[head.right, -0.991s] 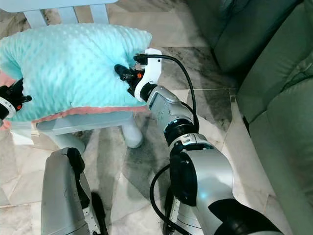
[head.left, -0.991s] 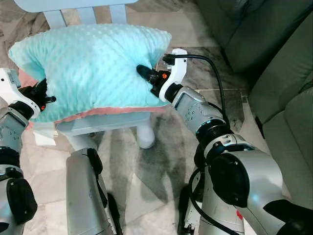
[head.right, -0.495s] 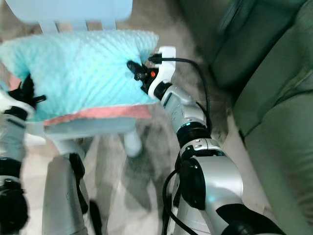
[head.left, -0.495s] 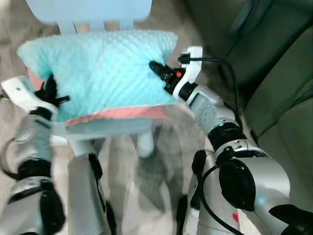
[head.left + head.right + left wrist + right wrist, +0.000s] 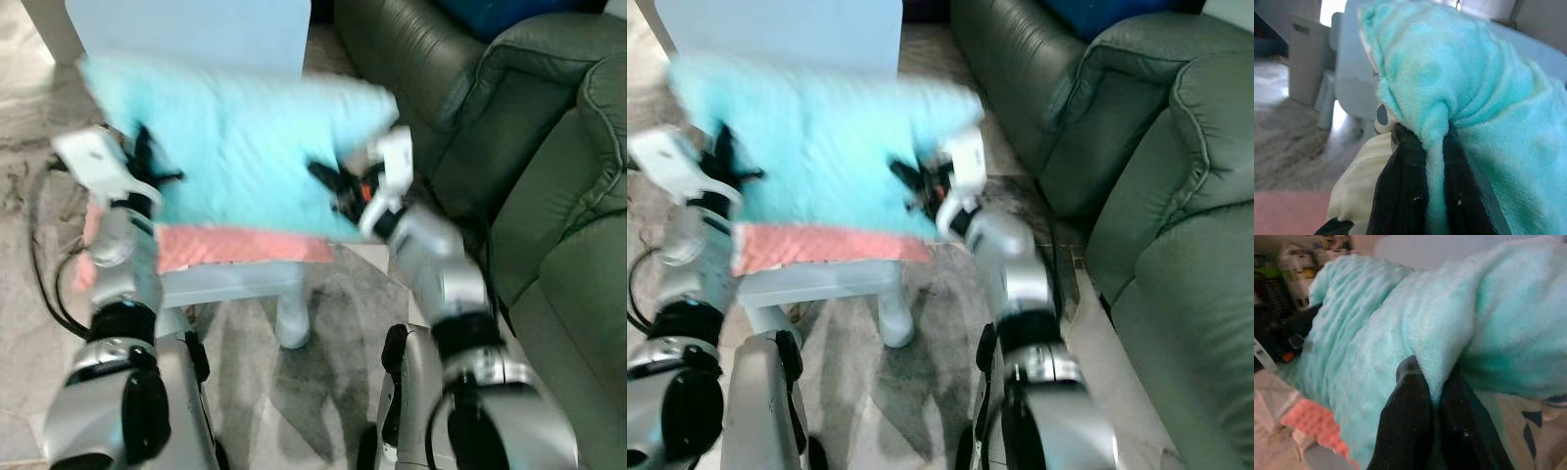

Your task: Move the pillow to the sofa

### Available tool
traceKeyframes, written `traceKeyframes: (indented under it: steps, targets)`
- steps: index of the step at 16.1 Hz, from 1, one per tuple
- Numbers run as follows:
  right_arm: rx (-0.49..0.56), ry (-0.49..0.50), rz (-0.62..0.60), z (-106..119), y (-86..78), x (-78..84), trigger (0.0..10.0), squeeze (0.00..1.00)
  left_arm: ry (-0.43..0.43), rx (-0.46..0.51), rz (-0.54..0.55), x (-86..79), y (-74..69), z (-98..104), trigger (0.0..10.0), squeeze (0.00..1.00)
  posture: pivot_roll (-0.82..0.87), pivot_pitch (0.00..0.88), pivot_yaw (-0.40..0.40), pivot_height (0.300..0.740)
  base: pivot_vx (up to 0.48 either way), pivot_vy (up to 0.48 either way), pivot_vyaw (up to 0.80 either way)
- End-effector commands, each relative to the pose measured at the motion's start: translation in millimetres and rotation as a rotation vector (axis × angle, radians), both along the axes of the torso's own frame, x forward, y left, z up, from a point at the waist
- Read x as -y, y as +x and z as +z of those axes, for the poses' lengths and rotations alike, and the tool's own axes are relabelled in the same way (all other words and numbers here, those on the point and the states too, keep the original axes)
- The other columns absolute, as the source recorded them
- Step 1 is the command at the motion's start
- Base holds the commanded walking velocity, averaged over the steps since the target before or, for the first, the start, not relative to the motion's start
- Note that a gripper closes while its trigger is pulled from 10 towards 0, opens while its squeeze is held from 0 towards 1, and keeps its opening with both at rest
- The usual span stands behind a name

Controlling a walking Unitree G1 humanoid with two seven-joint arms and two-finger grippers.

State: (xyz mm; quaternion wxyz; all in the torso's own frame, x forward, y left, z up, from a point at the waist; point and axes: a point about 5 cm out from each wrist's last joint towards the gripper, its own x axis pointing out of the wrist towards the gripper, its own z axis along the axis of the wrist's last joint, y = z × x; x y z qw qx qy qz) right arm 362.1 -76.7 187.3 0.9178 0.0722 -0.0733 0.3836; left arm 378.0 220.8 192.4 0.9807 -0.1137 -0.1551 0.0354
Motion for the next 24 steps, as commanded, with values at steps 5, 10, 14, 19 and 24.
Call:
traceKeyframes:
  steps: [5, 10, 14, 19, 24]
  targets:
    - [0.090, -0.061, -0.374, -11.9, -21.6, 50.7, 0.0, 0.00, 0.129, -0.120, -0.112, 12.1, -20.2, -36.2, 0.9, 0.00, -0.10, 0.000, -0.007, 0.401, 0.000, 0.000, 0.00]
    - [0.034, -0.070, -0.499, -27.3, -39.3, 73.9, 0.0, 0.00, 0.148, -0.175, -0.137, 23.1, -50.2, -50.8, 10.0, 0.00, -0.09, 0.000, -0.019, 0.401, 0.000, 0.000, 0.00]
    - [0.018, -0.106, -0.580, -28.5, -47.5, 77.1, 10.0, 0.00, 0.166, -0.277, -0.154, 46.4, -84.2, -86.3, 10.0, 0.00, -0.09, 0.000, -0.019, 0.401, 0.000, 0.000, 0.00]
    - [-0.004, -0.158, -0.717, -35.0, -48.5, 87.6, 10.0, 0.00, 0.266, -0.267, -0.111, 46.0, -83.7, -80.4, 10.0, 0.00, -0.10, 0.000, 0.003, 0.401, 0.000, 0.000, 0.00]
    - [-0.019, -0.150, -0.752, -35.4, -50.6, 92.6, 10.0, 0.00, 0.266, -0.264, -0.091, 38.4, -77.7, -74.0, 10.0, 0.00, -0.11, 0.000, 0.013, 0.401, 0.000, 0.000, 0.00]
